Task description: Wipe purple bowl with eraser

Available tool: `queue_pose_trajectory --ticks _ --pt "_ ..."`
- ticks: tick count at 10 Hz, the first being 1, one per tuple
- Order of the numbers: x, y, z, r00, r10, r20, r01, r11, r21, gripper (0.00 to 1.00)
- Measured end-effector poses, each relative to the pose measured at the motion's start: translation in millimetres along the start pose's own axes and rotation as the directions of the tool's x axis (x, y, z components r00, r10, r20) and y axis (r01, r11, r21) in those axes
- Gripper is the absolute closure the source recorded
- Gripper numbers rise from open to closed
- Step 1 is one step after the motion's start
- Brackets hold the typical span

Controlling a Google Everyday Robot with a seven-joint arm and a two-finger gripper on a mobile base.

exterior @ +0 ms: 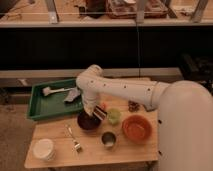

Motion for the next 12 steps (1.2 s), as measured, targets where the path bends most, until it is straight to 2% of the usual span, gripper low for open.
queue_pose_trajectory --ticks 3,5,6,8,10,12 --pt "31.6 -35.3 -13.5 0.994 -0.108 -0.003 0.108 0.994 0.015 0.95" --pt "41.2 -64.7 -12.3 0.982 -0.186 0.009 0.186 0.982 0.026 0.95" --pt "37.3 -76.5 -7.5 0.977 -0.212 0.021 0.212 0.977 0.036 0.95" --pt "22.0 -85.5 2.7 0.974 -0.223 0.043 0.221 0.974 0.050 0.95" --pt "-2.3 -85.6 8.4 0.974 -0.218 0.059 0.214 0.974 0.068 0.95" --pt "-29.8 -76.9 3.5 0.979 -0.189 0.072 0.184 0.981 0.064 0.95"
